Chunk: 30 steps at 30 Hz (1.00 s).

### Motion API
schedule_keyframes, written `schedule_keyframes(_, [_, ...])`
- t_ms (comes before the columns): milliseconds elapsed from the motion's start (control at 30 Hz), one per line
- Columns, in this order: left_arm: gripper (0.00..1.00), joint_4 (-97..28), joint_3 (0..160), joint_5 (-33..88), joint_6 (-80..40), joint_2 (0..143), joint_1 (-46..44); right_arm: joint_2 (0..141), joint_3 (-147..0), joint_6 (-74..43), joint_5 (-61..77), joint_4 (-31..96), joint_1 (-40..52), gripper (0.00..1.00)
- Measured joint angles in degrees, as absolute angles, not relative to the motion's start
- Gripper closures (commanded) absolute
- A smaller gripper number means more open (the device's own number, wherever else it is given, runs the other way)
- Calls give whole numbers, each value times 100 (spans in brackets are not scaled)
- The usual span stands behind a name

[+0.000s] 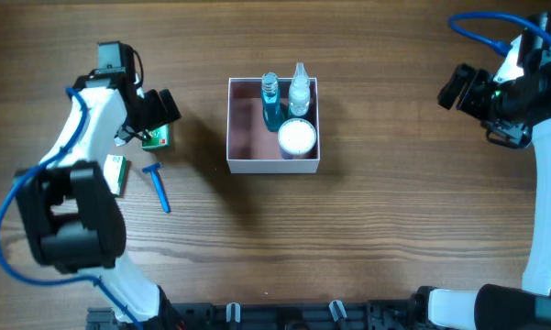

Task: Pack container
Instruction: 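Lower the left gripper onto the green Dettol soap bar and grasp it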

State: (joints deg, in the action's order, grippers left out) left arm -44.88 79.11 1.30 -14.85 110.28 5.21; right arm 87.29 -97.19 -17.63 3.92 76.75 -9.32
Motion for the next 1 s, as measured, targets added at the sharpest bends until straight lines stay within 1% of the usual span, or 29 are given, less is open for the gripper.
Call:
schedule_keyframes(333, [0,-4362,7911,23,-982,11638,528,8729,-9719,-1763,410,7682,-932,0])
schedule_keyframes(600, [0,-4368,7911,-16,-552,11662,528,8729,-9719,-1763,410,7684,-932,0])
schedule_keyframes(1000, [0,-4442,7922,-137,-294,11780,526,8731,-9719,-1761,410,7703,-932,0])
